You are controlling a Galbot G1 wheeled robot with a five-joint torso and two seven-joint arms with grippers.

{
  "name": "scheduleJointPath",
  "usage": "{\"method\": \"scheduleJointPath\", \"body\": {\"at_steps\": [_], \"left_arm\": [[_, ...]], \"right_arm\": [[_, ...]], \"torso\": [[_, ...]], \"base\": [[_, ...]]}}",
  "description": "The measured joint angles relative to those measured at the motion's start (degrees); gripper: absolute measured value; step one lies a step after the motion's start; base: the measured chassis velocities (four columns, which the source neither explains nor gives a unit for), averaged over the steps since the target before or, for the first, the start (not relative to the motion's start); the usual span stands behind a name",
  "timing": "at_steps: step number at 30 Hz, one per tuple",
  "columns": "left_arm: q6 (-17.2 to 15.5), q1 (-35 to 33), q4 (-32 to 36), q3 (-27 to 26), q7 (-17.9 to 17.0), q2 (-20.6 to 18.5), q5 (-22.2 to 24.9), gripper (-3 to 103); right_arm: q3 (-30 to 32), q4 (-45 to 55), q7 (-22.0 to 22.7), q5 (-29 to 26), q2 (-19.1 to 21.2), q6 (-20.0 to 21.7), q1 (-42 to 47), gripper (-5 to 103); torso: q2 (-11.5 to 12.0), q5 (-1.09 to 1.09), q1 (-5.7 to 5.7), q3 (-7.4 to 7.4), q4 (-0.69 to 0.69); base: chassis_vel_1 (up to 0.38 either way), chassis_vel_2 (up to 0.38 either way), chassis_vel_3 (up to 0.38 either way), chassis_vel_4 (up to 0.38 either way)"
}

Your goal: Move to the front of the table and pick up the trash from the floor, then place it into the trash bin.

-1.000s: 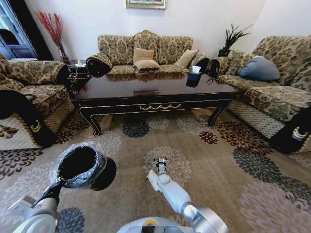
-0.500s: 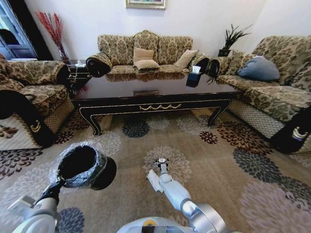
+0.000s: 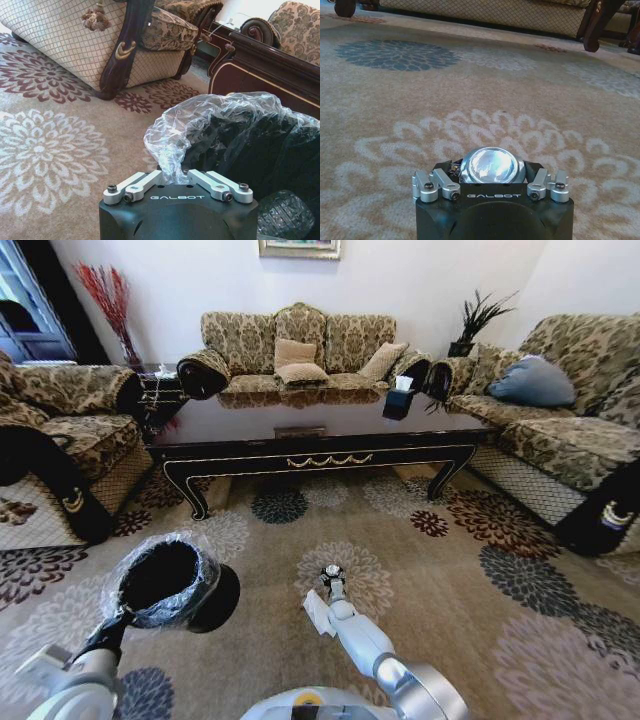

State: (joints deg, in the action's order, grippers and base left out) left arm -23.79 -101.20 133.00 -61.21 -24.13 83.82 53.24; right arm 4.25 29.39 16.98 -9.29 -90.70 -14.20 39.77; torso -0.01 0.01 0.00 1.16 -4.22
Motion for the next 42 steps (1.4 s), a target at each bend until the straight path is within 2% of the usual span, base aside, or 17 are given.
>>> {"method": "scheduleJointPath", "body": {"at_steps": [7, 11, 15, 22, 27, 29, 31, 37, 42], "left_arm": [[0.0, 1.03, -0.68, 1.01, 0.04, -0.03, -0.27, 3], [0.01, 1.81, -1.71, 1.75, 0.07, -0.1, -0.56, 3], [0.09, 3.27, -3.91, 2.86, 0.21, -0.38, -0.99, 3], [0.17, 5.28, -6.72, 4.46, 0.44, -1.37, -1.22, 3], [0.17, 7.21, -8.61, 6.23, 0.51, -2.64, -1.59, 3], [0.17, 8.3, -9.83, 7.69, 0.61, -3.6, -1.97, 3], [0.17, 9.31, -11.0, 8.93, 0.77, -4.39, -2.45, 3], [0.13, 11.99, -13.46, 11.38, 0.8, -5.32, -3.28, 3], [-0.01, 14.51, -14.59, 13.58, 0.88, -7.86, -2.63, 3]], "right_arm": [[-0.77, 3.92, 0.44, 0.23, 1.86, -0.34, 1.79, 75], [-2.97, 10.55, 2.52, -0.36, 3.74, -0.08, 4.07, 75], [-6.69, 21.38, 4.61, -1.43, 6.37, 0.81, 6.8, 75], [-11.74, 32.91, 5.51, -4.5, 9.27, -0.11, 7.33, 75], [-16.35, 41.49, 2.51, -8.93, 11.17, -3.03, 5.75, 75], [-18.48, 44.4, -1.44, -9.62, 11.5, -7.39, 4.21, 75], [-20.97, 46.42, -2.75, -9.98, 11.7, -10.42, 2.48, 75], [-27.15, 49.64, -5.35, -13.41, 12.42, -13.4, -1.43, 75], [-38.14, 51.76, -5.8, -11.82, 13.0, -14.88, -4.78, 75]], "torso": [[0.0, -0.01, 0.0, 0.01, -0.04], [0.0, -0.01, 0.0, 0.01, -0.02], [0.0, -0.01, 0.0, 0.0, -0.02], [0.0, -0.01, 0.0, 0.01, -0.02], [0.0, -0.01, 0.0, 0.0, -0.01], [0.0, -0.01, 0.0, 0.0, -0.02], [0.0, -0.02, 0.0, 0.01, -0.03], [0.01, -0.02, 0.0, 0.01, -0.01], [0.01, -0.02, 0.0, 0.01, -0.01]], "base": [[0.0, 0.0, 0.0, 0.0], [0.0, 0.0, 0.0, 0.0], [0.0, 0.0, 0.0, 0.0], [0.0, 0.0, 0.0, 0.0], [0.0, 0.0, 0.0, 0.0], [0.0, 0.0, 0.0, 0.0], [0.0, 0.0, 0.0, 0.0], [0.0, 0.0, 0.0, 0.0], [0.0, 0.0, 0.0, 0.0]]}}
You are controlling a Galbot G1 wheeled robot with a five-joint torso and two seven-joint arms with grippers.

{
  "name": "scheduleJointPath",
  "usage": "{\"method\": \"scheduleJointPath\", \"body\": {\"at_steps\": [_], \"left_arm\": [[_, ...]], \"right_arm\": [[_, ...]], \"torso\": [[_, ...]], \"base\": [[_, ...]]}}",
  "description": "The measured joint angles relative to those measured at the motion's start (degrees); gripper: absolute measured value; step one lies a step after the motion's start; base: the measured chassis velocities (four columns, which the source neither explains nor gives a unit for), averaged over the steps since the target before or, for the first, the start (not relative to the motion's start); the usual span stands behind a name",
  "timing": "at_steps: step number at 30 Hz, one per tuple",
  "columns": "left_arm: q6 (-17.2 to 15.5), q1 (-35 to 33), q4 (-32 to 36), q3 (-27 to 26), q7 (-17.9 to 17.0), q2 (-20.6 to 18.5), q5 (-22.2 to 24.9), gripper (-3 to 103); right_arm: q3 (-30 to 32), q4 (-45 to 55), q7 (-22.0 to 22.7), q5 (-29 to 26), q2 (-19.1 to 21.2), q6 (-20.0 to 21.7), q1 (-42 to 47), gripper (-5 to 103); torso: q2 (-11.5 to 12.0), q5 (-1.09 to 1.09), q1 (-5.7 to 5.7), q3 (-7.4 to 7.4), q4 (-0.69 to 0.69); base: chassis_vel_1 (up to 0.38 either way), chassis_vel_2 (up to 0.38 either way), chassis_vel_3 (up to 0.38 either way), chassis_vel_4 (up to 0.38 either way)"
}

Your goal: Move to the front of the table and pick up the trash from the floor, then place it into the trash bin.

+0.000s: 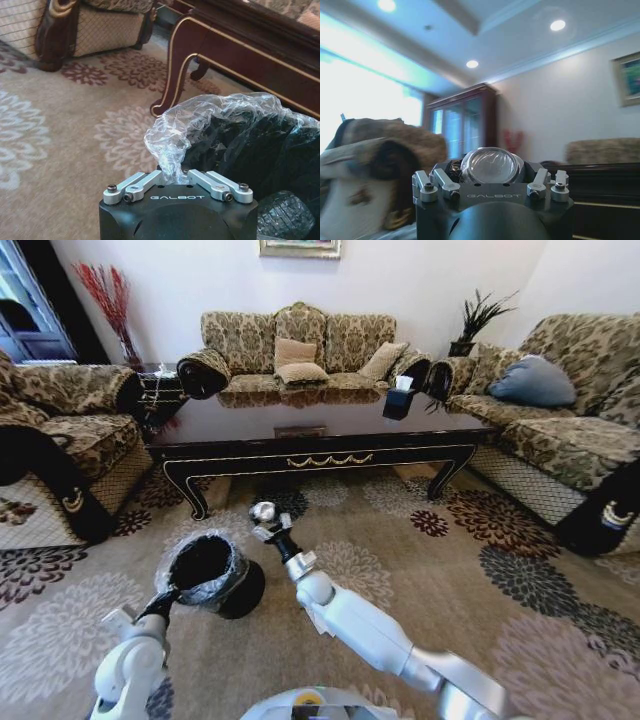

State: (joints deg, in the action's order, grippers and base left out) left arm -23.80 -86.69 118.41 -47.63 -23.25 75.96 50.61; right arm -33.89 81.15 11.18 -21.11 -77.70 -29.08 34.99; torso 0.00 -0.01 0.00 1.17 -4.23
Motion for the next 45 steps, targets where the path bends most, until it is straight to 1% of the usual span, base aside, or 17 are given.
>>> {"method": "scheduleJointPath", "body": {"at_steps": [1, 4, 7, 13, 14, 16, 17, 20, 21, 22, 25, 31, 36, 37, 40, 41, 45], "left_arm": [[0.0, 0.0, 0.0, 0.0, 0.0, 0.0, 0.0, 3], [0.0, 1.58, -0.6, 0.71, 0.03, -1.28, 0.63, 3], [-0.01, 2.27, -0.93, 1.16, 0.07, -1.53, 0.88, 3], [-0.01, 2.93, -1.05, 1.61, 0.22, -1.36, 1.25, 3], [-0.01, 2.95, -1.03, 1.61, 0.22, -1.3, 1.27, 3], [-0.01, 2.96, -1.0, 1.61, 0.22, -1.28, 1.27, 3], [-0.01, 2.96, -0.96, 1.61, 0.23, -1.26, 1.27, 3], [-0.01, 2.88, -0.87, 1.56, 0.26, -1.1, 1.24, 3], [-0.01, 2.88, -0.87, 1.56, 0.26, -1.1, 1.24, 3], [-0.01, 2.8, -0.87, 1.5, 0.25, -1.05, 1.2, 3], [-0.01, 2.48, -0.84, 1.26, 0.3, -1.01, 1.08, 3], [-0.01, 1.79, -0.54, 0.32, 0.34, -1.15, 1.11, 3], [0.11, 0.39, -0.86, -3.65, 0.49, -2.78, 4.17, 3], [0.11, 0.39, -0.86, -3.65, 0.49, -2.78, 4.17, 3], [0.71, -0.29, -2.12, -5.85, 0.47, -4.8, 5.39, 3], [0.71, -0.29, -2.12, -5.85, 0.47, -4.8, 5.39, 3], [0.8, -1.01, -2.65, -8.11, 0.49, -6.28, 6.62, 3]], "right_arm": [[0.0, 0.0, 0.0, 0.0, 0.0, 0.0, 0.0, 75], [-5.55, -1.12, 0.81, 4.46, -0.55, -0.68, -1.19, 75], [-7.57, -2.21, 1.79, 6.27, -1.38, -0.72, -1.67, 75], [-9.65, -4.38, 4.36, 8.2, -2.55, -0.3, -2.65, 75], [-9.83, -4.6, 5.07, 8.36, -2.64, 0.06, -2.9, 72], [-9.9, -4.65, 5.47, 8.38, -2.64, 0.28, -3.06, 72], [-9.91, -4.66, 5.69, 8.43, -2.61, 0.39, -3.2, 75], [-9.64, -4.53, 5.98, 8.53, -2.17, 0.55, -3.46, 90], [-9.64, -4.53, 5.98, 8.53, -2.17, 0.55, -3.46, 90], [-9.49, -4.39, 6.02, 8.63, -2.0, 0.57, -3.5, 96], [-9.14, -3.8, 6.09, 9.28, -1.38, 0.59, -3.55, 100], [-6.6, -3.2, 6.21, 7.96, -1.06, 1.55, -3.25, 100], [1.85, -3.8, 8.49, -1.62, -1.19, 8.36, -2.18, 100], [1.85, -3.8, 8.49, -1.62, -1.19, 8.36, -2.18, 100], [5.95, -6.81, 7.66, -5.51, -0.64, 12.33, -1.47, 100], [5.95, -6.81, 7.66, -5.51, -0.64, 12.33, -1.47, 100], [10.2, -9.5, 7.12, -8.13, 0.32, 18.08, 0.69, 100]], "torso": [[0.0, 0.0, 0.0, 0.0, 0.0], [0.0, 0.0, 0.0, 0.0, -0.01], [0.0, 0.0, 0.0, 0.0, -0.01], [0.0, 0.01, 0.0, 0.0, -0.01], [0.0, 0.0, 0.0, 0.0, -0.01], [0.0, 0.01, 0.0, 0.0, -0.01], [0.0, 0.01, 0.0, 0.0, -0.01], [0.0, 0.01, 0.0, 0.0, -0.01], [0.0, 0.01, 0.0, 0.0, -0.01], [0.0, 0.01, 0.0, 0.0, -0.01], [0.0, 0.01, 0.0, 0.0, -0.01], [0.0, 0.01, 0.0, -0.01, -0.01], [0.0, 0.01, 0.0, -0.01, -0.01], [0.0, 0.01, 0.0, -0.01, -0.01], [0.0, 0.01, 0.0, -0.01, 0.0], [0.0, 0.01, 0.0, -0.01, 0.0], [0.0, 0.01, 0.0, 0.0, -0.02]], "base": [[0.0, 0.0, 0.0, 0.0], [0.0, 0.0, 0.0, 0.0], [0.0, 0.0, 0.0, 0.0], [0.0, 0.0, 0.0, 0.0], [0.0, 0.0, 0.0, 0.0], [0.0, 0.0, 0.0, 0.0], [0.0, 0.0, 0.0, 0.0], [0.0, 0.0, 0.0, 0.0], [0.0, 0.0, 0.0, 0.0], [0.0, 0.0, 0.0, 0.0], [0.0, 0.0, 0.0, 0.0], [0.0, 0.0, 0.0, 0.0], [0.0, 0.0, 0.0, 0.0], [0.0, 0.0, 0.0, 0.0], [0.0, 0.0, 0.0, 0.0], [0.0, 0.0, 0.0, 0.0], [0.0, 0.0, 0.0, 0.0]]}}
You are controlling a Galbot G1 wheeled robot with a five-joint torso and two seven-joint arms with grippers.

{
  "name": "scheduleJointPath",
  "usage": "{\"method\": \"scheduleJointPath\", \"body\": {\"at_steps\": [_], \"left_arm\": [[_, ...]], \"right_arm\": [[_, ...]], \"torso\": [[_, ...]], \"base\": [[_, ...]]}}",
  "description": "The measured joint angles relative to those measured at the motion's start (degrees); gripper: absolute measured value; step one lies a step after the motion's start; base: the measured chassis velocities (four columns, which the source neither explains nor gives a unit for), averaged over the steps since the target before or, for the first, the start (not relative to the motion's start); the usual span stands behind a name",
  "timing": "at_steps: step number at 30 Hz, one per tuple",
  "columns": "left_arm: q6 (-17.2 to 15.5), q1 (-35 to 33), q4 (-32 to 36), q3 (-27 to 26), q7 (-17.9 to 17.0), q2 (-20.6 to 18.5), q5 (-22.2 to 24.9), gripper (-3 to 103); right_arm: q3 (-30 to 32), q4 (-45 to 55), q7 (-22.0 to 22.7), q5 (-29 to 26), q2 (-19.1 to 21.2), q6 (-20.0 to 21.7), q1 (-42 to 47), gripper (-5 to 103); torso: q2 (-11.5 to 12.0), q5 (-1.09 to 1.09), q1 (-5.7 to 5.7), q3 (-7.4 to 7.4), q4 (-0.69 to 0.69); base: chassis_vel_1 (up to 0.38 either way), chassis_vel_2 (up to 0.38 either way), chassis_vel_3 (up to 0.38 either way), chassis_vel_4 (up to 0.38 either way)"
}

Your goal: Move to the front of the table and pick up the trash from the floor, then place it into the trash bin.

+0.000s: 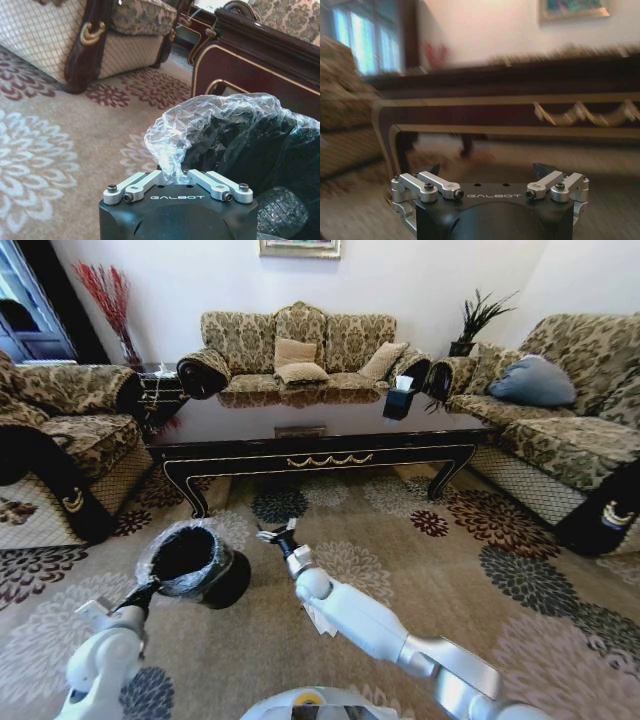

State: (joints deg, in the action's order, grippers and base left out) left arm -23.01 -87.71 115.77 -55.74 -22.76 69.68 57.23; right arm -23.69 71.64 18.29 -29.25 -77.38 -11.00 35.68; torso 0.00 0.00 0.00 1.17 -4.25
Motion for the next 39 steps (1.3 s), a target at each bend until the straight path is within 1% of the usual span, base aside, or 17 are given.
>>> {"method": "scheduleJointPath", "body": {"at_steps": [1, 2, 4, 7, 12, 16, 17, 19, 21, 23, 27, 28, 31, 33, 34, 38, 39], "left_arm": [[0.05, -0.25, 0.0, -0.45, 0.01, -0.21, 0.05, 3], [0.05, -0.25, 0.0, -0.45, 0.01, -0.21, 0.05, 3], [0.07, -0.63, 0.21, -0.95, 0.01, -0.28, 0.06, 3], [0.06, -0.95, 0.9, -1.31, 0.0, -0.07, 0.05, 3], [-0.02, -1.54, 2.17, -1.99, -0.07, 0.15, 0.03, 3], [-0.06, -2.36, 2.71, -2.73, -0.12, 0.19, 0.0, 3], [-0.06, -2.36, 2.71, -2.73, -0.12, 0.19, 0.0, 3], [-0.06, -2.69, 2.89, -3.17, -0.11, 0.2, 0.0, 3], [-0.05, -2.9, 3.03, -3.73, -0.11, 0.17, 0.0, 3], [-0.06, -2.97, 3.11, -3.95, -0.12, 0.16, 0.0, 3], [-0.06, -3.07, 3.72, -4.43, -0.28, 0.17, 0.06, 3], [-0.06, -3.07, 3.72, -4.43, -0.28, 0.17, 0.06, 3], [-0.14, -2.86, 5.46, -4.6, -1.11, 0.46, 0.48, 3], [-0.73, -2.61, 8.41, -4.71, -1.93, 0.87, 1.93, 3], [-0.73, -2.61, 8.41, -4.71, -1.93, 0.87, 1.93, 3], [-2.07, -1.55, 12.82, -4.33, -3.49, 1.5, 3.54, 3], [-2.07, -1.55, 12.82, -4.33, -3.49, 1.5, 3.54, 3]], "right_arm": [[0.65, -0.12, 0.74, -1.19, 0.32, 2.12, 0.8, 100], [0.65, -0.12, 0.74, -1.19, 0.32, 2.12, 0.8, 100], [1.38, -0.72, 1.52, -2.71, 0.7, 4.94, 2.07, 100], [1.94, -2.28, 1.01, -2.68, 0.81, 6.29, 3.48, 100], [1.65, -7.12, 0.16, 0.96, 0.54, 6.93, 5.92, 100], [1.18, -13.77, 1.37, 7.72, -0.78, 7.22, 7.26, 100], [1.18, -13.77, 1.37, 7.72, -0.78, 7.22, 7.26, 100], [1.22, -16.32, 2.27, 10.76, -1.49, 7.38, 7.51, 100], [1.23, -17.69, 3.35, 11.19, -1.91, 8.08, 8.07, 100], [1.17, -17.72, 3.49, 10.71, -1.93, 8.27, 8.41, 100], [-0.48, -14.21, 3.55, 3.99, -1.26, 9.42, 10.06, 100], [-0.48, -14.21, 3.55, 3.99, -1.26, 9.42, 10.06, 100], [-2.16, -8.62, 5.24, -1.03, -0.39, 12.3, 10.44, 100], [-3.27, -4.95, 7.92, -3.67, 0.23, 15.13, 10.42, 100], [-3.27, -4.95, 7.92, -3.67, 0.23, 15.13, 10.42, 100], [-5.45, -1.38, 11.4, -8.84, 1.64, 19.32, 10.21, 100], [-5.45, -1.38, 11.4, -8.84, 1.64, 19.32, 10.21, 100]], "torso": [[0.0, 0.0, 0.0, 0.0, 0.0], [0.0, 0.0, 0.0, 0.0, 0.0], [0.0, 0.0, 0.0, 0.0, 0.01], [0.0, 0.0, 0.0, 0.0, 0.02], [0.0, 0.0, 0.0, 0.0, 0.0], [0.0, 0.0, 0.0, 0.0, 0.02], [0.0, 0.0, 0.0, 0.0, 0.02], [0.0, 0.0, 0.0, 0.0, 0.01], [0.0, 0.0, 0.0, 0.0, 0.02], [0.0, 0.0, 0.0, 0.0, 0.02], [0.0, 0.0, 0.0, 0.0, 0.01], [0.0, 0.0, 0.0, 0.0, 0.01], [0.0, -0.01, 0.0, 0.0, 0.02], [0.0, 0.0, 0.0, -0.01, 0.03], [0.0, 0.0, 0.0, -0.01, 0.03], [0.0, 0.01, 0.0, -0.01, 0.0], [0.0, 0.01, 0.0, -0.01, 0.0]], "base": [[0.0, 0.0, 0.0, 0.0], [0.0, 0.0, 0.0, 0.0], [0.0, 0.0, 0.0, 0.0], [0.0, 0.0, 0.0, 0.0], [0.0, 0.0, 0.0, 0.0], [0.0, 0.0, 0.0, 0.0], [0.0, 0.0, 0.0, 0.0], [0.0, 0.0, 0.0, 0.0], [0.0, 0.0, 0.0, 0.0], [0.0, 0.0, 0.0, 0.0], [0.0, 0.0, 0.0, 0.0], [0.0, 0.0, 0.0, 0.0], [0.0, 0.0, 0.0, 0.0], [0.0, 0.0, 0.0, 0.0], [0.0, 0.0, 0.0, 0.0], [0.0, 0.0, 0.0, 0.0], [0.0, 0.0, 0.0, 0.0]]}}
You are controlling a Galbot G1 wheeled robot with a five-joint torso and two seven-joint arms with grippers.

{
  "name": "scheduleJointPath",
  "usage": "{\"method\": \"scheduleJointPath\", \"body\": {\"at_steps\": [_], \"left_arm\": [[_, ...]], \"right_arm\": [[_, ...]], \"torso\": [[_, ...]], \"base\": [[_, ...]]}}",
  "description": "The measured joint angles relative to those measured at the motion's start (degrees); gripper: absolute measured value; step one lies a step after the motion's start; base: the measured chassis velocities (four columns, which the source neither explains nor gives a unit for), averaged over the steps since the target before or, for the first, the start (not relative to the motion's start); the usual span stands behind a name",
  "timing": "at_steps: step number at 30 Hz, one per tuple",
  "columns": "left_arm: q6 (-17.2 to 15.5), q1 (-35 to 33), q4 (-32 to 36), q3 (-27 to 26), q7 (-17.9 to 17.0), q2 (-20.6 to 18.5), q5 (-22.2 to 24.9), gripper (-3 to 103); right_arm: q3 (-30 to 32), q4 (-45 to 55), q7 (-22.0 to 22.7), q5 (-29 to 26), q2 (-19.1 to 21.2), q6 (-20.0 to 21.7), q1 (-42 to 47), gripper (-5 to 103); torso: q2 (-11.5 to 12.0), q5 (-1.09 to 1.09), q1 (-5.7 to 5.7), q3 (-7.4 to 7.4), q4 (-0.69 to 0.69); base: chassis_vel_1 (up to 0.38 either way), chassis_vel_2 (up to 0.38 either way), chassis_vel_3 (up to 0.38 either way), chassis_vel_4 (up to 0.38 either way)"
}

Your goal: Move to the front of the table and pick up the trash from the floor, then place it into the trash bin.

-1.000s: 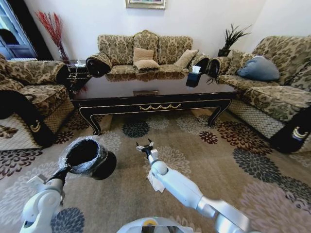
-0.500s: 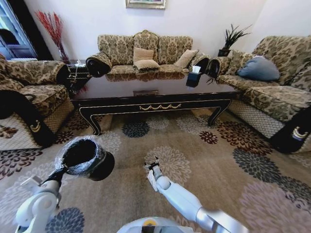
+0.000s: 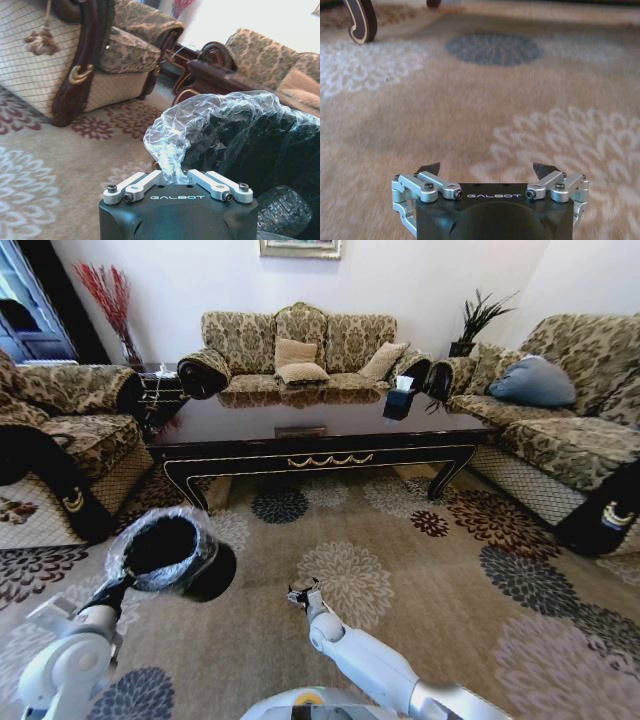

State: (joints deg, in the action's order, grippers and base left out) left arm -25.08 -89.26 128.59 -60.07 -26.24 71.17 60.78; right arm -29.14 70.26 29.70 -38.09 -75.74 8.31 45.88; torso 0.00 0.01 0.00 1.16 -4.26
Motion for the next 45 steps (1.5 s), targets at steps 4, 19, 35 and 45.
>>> {"method": "scheduleJointPath", "body": {"at_steps": [4, 19, 35, 45], "left_arm": [[-0.34, 0.69, 0.9, 0.27, -0.24, 0.1, 0.74, 3], [-0.14, 0.83, -0.62, 1.25, 0.71, -0.53, 0.76, 3], [-0.11, 0.51, -0.69, 2.08, 1.04, 0.08, -1.05, 3], [0.03, 0.34, -0.22, 2.31, 1.06, 0.37, -1.62, 3]], "right_arm": [[-3.52, 3.32, 3.33, -7.43, 1.73, 3.59, -1.17, 100], [-1.22, -6.71, 8.89, -8.92, -1.86, 7.16, -1.12, 100], [0.32, -4.49, 9.27, -10.1, -0.75, 6.26, -0.16, 77], [-0.08, -2.85, 9.49, -9.79, 0.41, 5.92, 0.29, 38]], "torso": [[0.0, -0.01, 0.0, 0.0, 0.01], [0.0, 0.02, 0.0, 0.0, 0.03], [0.0, -0.04, 0.0, 0.01, 0.0], [0.0, -0.02, 0.0, 0.01, 0.0]], "base": [[0.0, 0.0, 0.0, 0.0], [0.0, 0.0, 0.0, 0.0], [0.0, 0.0, 0.0, 0.0], [0.0, 0.0, 0.0, 0.0]]}}
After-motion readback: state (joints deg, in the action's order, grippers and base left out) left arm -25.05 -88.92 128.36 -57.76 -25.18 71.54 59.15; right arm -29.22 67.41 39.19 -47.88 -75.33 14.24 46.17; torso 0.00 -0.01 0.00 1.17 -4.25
